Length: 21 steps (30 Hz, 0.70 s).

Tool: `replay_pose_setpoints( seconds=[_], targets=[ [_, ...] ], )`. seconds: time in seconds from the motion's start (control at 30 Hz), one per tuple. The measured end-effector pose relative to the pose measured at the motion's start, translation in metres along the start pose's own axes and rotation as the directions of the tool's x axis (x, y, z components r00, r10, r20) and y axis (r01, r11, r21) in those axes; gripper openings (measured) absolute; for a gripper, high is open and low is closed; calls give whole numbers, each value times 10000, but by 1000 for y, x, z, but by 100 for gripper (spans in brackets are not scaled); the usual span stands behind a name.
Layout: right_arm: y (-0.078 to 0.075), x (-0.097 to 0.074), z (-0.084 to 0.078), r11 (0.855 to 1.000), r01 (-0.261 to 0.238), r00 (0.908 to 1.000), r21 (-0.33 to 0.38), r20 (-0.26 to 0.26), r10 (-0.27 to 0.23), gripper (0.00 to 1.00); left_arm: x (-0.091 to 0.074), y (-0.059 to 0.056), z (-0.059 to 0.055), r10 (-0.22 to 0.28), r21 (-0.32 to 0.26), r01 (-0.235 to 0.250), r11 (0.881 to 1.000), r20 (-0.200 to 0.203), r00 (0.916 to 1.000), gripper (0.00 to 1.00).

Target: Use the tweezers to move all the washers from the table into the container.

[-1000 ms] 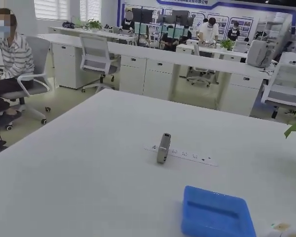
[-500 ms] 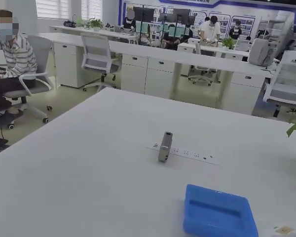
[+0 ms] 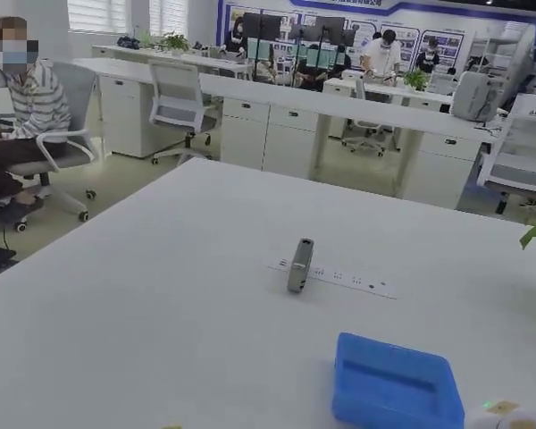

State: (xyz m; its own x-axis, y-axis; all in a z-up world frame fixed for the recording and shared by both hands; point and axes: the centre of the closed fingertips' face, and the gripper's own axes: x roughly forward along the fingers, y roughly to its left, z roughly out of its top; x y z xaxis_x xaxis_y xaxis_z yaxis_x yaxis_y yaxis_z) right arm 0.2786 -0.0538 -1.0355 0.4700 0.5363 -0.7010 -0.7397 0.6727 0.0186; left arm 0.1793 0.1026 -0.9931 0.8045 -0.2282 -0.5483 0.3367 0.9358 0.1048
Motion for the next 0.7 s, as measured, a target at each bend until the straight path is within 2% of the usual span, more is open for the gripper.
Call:
replay_pose_setpoints(
  seconds=[0.27,0.5,0.7],
  targets=[
    [0,0,1,10000,-91,9999,15,-131,91,1,0,0,-1,-22,38,22,10000,-24,10000,87],
    [-4,-6,10,9999,-85,9999,128,61,84,1,0,0,-2,-24,58,25,10000,-83,10000,88],
    [-6,-9,14,9999,-117,9999,95,106,116,1,-1,1,0,63,10,-63,10000,60,10000,87]
  ],
)
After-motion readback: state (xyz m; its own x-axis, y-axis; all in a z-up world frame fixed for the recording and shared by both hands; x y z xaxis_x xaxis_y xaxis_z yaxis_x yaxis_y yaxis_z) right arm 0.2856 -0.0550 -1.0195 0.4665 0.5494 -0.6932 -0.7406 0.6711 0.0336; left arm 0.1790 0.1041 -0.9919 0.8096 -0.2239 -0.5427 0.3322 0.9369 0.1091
